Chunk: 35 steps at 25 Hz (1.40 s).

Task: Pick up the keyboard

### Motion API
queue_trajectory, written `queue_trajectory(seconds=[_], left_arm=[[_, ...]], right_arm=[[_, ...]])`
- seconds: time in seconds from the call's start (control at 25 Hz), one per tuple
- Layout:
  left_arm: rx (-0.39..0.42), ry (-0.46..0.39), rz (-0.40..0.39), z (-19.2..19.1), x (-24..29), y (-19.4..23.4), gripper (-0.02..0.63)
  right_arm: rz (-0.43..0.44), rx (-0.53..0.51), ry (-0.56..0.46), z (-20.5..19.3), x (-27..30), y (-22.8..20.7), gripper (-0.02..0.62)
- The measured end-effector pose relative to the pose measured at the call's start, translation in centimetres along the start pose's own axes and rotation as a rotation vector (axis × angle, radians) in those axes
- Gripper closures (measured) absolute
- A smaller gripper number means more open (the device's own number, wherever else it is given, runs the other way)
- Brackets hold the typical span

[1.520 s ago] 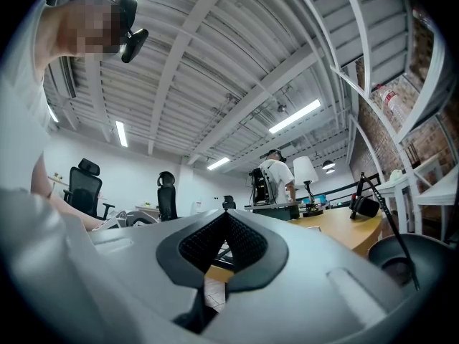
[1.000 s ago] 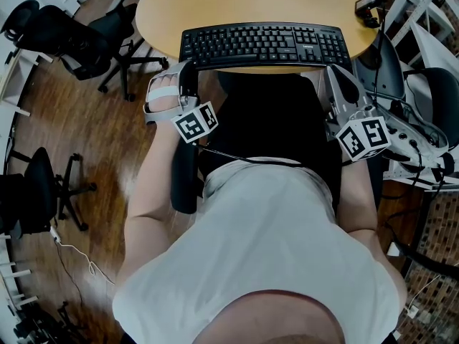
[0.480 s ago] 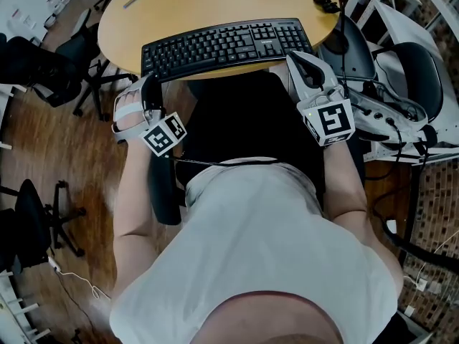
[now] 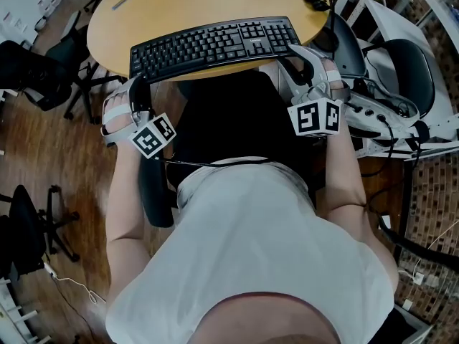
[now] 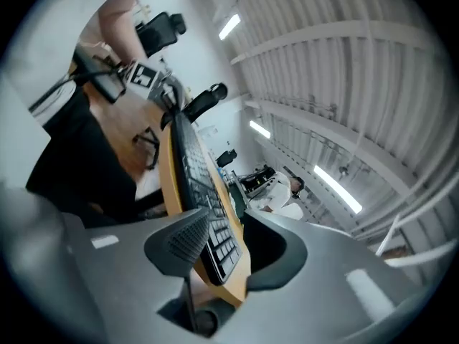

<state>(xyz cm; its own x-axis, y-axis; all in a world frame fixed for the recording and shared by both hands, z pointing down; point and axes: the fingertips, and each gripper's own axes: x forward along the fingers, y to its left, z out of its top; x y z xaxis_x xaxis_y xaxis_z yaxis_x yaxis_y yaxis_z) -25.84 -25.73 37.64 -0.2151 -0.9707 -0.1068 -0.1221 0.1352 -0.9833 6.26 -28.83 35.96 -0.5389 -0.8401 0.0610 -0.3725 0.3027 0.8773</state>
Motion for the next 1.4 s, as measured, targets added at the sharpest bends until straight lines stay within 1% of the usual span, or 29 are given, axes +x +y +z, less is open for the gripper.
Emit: queue_trajectory(seconds=[0.08, 0.16, 0.28, 0.44, 0.76, 0.88, 0.92, 1.04, 1.24, 1.4], left_arm=[[-0.007, 0.004, -0.002, -0.1, 0.0, 0.1, 0.193], [-0.013, 0.006, -0.005, -0.1, -0.1, 0.1, 0.192], [-0.017, 0.004, -0.005, 0.0, -0.1, 0.4, 0.193], [-0.021, 0.001, -0.003, 0.1, -0.1, 0.6, 0.193], [-0.028, 0.008, 0.001, 0.0, -0.2, 0.9, 0.193], [-0.029, 0.003, -0.001, 0.2, -0.2, 0.8, 0.193], [-0.03, 0.003, -0.001, 0.2, -0.2, 0.9, 0.193], [-0.033, 0.002, 0.0, 0.1, -0.3, 1.0, 0.193], [-0.033, 0.001, 0.0, 0.1, -0.3, 1.0, 0.192], [-0.033, 0.002, 0.002, 0.1, -0.3, 1.0, 0.193]], right_arm=[[0.032, -0.132, 0.066, -1.4, 0.4, 0.9, 0.408], [0.057, -0.219, 0.119, -2.8, 0.7, 1.6, 0.374], [0.069, -0.299, 0.177, -4.2, 1.1, 2.0, 0.351], [0.062, -0.361, 0.223, -5.8, 1.7, 2.0, 0.339], [0.063, -0.376, 0.255, -7.2, 2.8, 2.0, 0.339], [0.053, -0.383, 0.275, -7.8, 2.8, 1.7, 0.348], [0.045, -0.386, 0.28, -7.9, 2.9, 1.6, 0.356], [0.007, -0.394, 0.284, -7.9, 3.1, 1.0, 0.41], [-0.027, -0.415, 0.296, -8.1, 3.4, 0.9, 0.44], [-0.045, -0.423, 0.294, -7.9, 3.7, 1.0, 0.5]])
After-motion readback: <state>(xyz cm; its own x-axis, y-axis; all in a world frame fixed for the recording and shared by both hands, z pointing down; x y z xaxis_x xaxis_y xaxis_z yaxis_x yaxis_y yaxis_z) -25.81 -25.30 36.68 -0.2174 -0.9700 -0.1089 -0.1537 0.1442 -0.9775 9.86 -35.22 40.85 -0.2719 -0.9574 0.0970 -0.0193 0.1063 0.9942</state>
